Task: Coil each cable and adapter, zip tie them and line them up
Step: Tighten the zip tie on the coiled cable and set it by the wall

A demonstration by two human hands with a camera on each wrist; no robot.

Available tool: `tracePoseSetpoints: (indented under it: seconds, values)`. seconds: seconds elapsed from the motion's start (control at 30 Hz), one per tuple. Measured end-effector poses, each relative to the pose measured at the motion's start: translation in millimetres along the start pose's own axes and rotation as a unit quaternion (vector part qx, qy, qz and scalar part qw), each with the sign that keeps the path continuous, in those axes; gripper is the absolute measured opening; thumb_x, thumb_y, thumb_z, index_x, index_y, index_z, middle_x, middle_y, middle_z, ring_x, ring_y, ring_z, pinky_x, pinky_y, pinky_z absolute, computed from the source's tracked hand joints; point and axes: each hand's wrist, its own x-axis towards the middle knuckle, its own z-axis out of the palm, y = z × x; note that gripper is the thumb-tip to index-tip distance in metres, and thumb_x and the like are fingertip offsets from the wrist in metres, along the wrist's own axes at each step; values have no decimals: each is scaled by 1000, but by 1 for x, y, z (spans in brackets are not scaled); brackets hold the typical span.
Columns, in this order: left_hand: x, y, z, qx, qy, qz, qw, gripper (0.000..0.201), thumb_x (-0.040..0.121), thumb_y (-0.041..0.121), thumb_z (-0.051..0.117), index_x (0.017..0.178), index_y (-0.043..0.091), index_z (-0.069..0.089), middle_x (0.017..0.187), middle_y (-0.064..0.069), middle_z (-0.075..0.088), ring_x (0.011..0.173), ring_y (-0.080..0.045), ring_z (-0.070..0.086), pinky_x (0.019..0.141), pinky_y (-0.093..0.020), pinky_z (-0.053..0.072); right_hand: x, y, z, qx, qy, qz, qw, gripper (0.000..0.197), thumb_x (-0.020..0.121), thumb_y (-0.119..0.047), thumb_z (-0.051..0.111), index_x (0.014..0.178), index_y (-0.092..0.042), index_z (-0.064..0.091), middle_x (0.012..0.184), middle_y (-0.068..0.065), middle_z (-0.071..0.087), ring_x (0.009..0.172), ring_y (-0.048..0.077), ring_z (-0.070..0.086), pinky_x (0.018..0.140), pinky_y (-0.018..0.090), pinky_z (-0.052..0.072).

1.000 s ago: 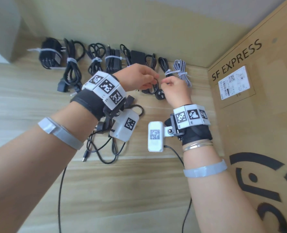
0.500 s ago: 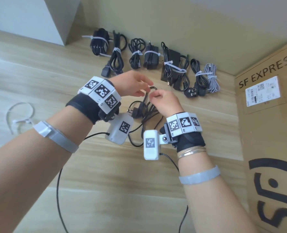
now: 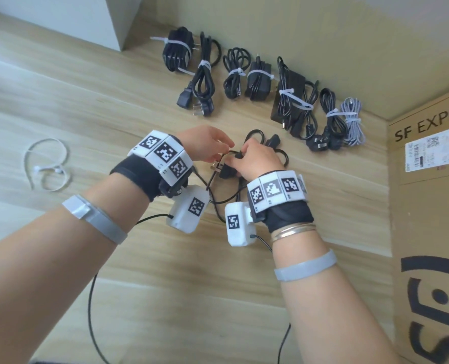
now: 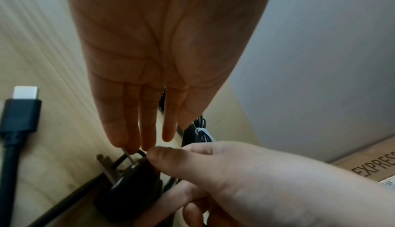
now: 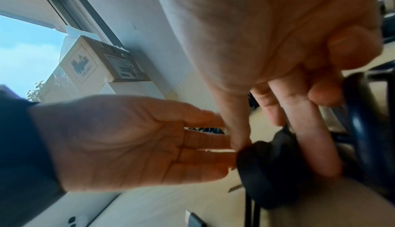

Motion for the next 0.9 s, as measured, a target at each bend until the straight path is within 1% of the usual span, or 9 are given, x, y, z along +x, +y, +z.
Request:
tracePoseSetpoints:
  seconds: [0.13, 0.23, 0.37, 0.43, 0.53, 0.63, 0.73, 0.83, 0.9]
  values:
    - [2, 0, 4, -28, -2, -10, 1000, 31, 97, 14, 39, 123, 7, 55, 121, -11, 61, 105, -25, 61, 96, -33, 48, -3, -4, 2, 62, 1, 17, 998, 64, 76, -56, 66, 118, -12, 47, 112, 4, 60, 106, 25, 57, 72, 31, 41]
    - [2, 0, 4, -28, 6, -8, 1000, 35, 99, 23, 38, 121, 2, 54, 119, -12, 61, 102, -28, 62, 94, -36, 48, -12, -1, -2, 152, 16, 14, 988, 60, 68, -47, 77, 109, -19, 43, 102, -2, 56, 93, 19, 55, 62, 29, 37]
    - [2, 0, 3, 46, 35, 30, 998, 26, 96, 32, 44, 107, 10, 54, 99, -7, 60, 85, -19, 55, 66, -26, 42, -31, 2, -1, 291, 47, -29, 955, 48, 68, -31, 81, 100, -22, 46, 85, -7, 66, 84, 12, 61, 69, 27, 45]
    - [2, 2, 1, 58, 45, 58, 996, 15, 95, 29, 47, 98, 14, 48, 88, -3, 55, 76, -16, 49, 60, -23, 37, -38, 4, -1, 329, 27, -59, 942, 38, 70, -22, 80, 91, -21, 48, 81, -8, 70, 82, 9, 65, 76, 27, 48]
    - [-4, 7, -5, 47, 35, 98, 993, 12, 96, 23, 44, 95, 14, 52, 82, -2, 52, 78, -17, 48, 71, -29, 41, -38, 6, -9, 367, 12, -81, 927, 41, 69, -20, 81, 95, -21, 49, 88, -5, 72, 87, 10, 67, 83, 27, 50]
    - [-12, 11, -11, -8, 51, 121, 991, 15, 98, 20, 39, 91, 13, 50, 75, -1, 50, 71, -17, 47, 66, -27, 42, -31, 8, -24, 355, 44, -82, 930, 57, 70, -27, 81, 116, -26, 46, 93, -9, 63, 86, 7, 59, 73, 20, 42]
    - [-18, 11, -17, -43, 78, 139, 986, 23, 97, 19, 38, 95, 5, 55, 98, -19, 60, 87, -27, 54, 75, -31, 43, -22, 11, -29, 215, 72, -103, 969, 55, 79, -31, 72, 130, -28, 49, 90, -6, 50, 90, 12, 53, 76, 23, 34]
    - [-21, 9, -22, -118, 85, 162, 976, 26, 97, 25, 42, 105, 5, 57, 114, -18, 62, 103, -22, 62, 91, -37, 47, -19, 6, -24, 143, 33, -151, 978, 14, 87, -29, 63, 100, -26, 68, 95, -3, 52, 90, 15, 49, 76, 23, 30]
    - [-20, 7, -24, -150, 75, 176, 970, 15, 95, 26, 48, 86, 15, 53, 117, -16, 63, 101, -16, 64, 88, -30, 52, -20, 3, -22, 156, 64, -152, 974, 6, 91, -26, 59, 89, -24, 64, 97, -3, 56, 88, 14, 48, 71, 23, 28]
